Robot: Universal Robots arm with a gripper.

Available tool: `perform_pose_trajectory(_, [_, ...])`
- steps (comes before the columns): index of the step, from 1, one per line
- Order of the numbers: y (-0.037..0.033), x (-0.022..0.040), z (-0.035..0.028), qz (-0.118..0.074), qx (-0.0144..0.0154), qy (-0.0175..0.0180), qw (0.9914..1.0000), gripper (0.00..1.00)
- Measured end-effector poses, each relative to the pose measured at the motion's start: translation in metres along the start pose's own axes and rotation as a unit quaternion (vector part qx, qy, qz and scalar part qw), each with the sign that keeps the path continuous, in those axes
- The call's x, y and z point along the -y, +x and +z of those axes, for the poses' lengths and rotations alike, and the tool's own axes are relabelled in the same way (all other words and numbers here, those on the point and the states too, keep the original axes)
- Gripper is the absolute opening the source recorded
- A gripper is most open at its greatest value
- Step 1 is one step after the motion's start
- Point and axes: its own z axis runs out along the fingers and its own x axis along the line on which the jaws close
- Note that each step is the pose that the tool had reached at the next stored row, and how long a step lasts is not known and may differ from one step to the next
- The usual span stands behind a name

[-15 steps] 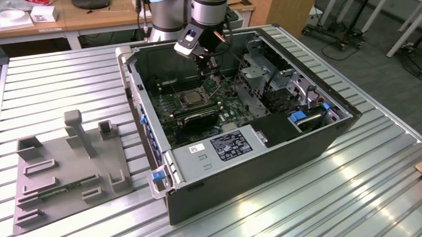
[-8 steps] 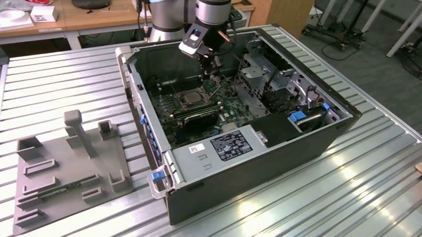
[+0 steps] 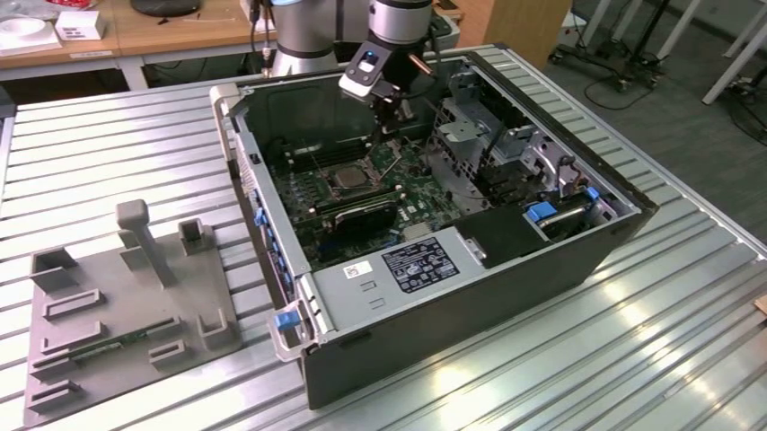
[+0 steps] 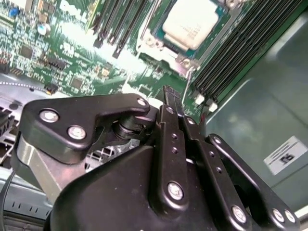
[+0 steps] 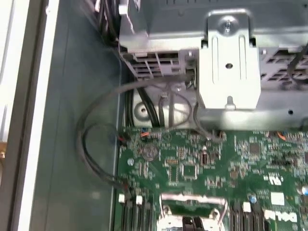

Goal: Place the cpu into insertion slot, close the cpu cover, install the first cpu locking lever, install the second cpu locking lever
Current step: 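Close the cpu cover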

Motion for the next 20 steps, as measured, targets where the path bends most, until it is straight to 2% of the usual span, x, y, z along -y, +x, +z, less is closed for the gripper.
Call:
perform_pose_trajectory(15, [-0.0004, -0.0296, 0.0018, 0.000, 0.0000, 0.0000, 1.00000, 0.11])
perform_pose_trajectory(18, [-0.0005, -0.0339, 0.0020, 0.000, 0.0000, 0.0000, 1.00000, 0.11])
perform_pose_trajectory(20, [-0.0005, -0.0343, 0.0020, 0.000, 0.0000, 0.0000, 1.00000, 0.11])
